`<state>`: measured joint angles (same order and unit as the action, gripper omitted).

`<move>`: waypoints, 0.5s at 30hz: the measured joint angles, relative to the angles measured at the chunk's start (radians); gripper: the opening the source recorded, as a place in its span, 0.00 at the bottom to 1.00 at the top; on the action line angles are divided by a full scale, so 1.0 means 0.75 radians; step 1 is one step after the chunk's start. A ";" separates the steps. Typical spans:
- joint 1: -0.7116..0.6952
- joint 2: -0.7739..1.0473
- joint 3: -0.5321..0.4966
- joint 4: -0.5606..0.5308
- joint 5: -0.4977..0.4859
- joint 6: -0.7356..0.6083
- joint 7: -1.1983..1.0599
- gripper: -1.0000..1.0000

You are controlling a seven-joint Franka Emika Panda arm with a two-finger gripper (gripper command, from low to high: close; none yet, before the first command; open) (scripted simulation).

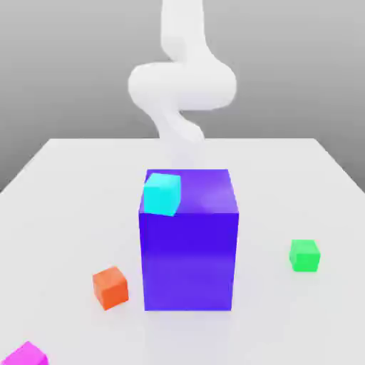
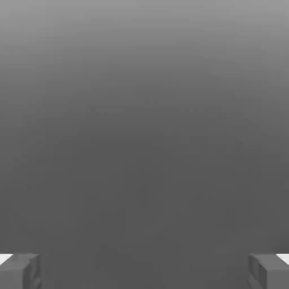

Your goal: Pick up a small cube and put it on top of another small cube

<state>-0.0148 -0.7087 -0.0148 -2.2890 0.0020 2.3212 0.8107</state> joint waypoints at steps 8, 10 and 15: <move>-0.059 0.394 -0.075 0.048 0.017 0.092 0.040 0.50; -0.073 0.491 -0.094 0.059 0.025 0.114 0.047 0.50; -0.108 0.732 -0.145 0.088 0.054 0.171 0.058 0.50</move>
<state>-0.0957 -0.1594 -0.1235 -2.2229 0.0428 2.4492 0.8541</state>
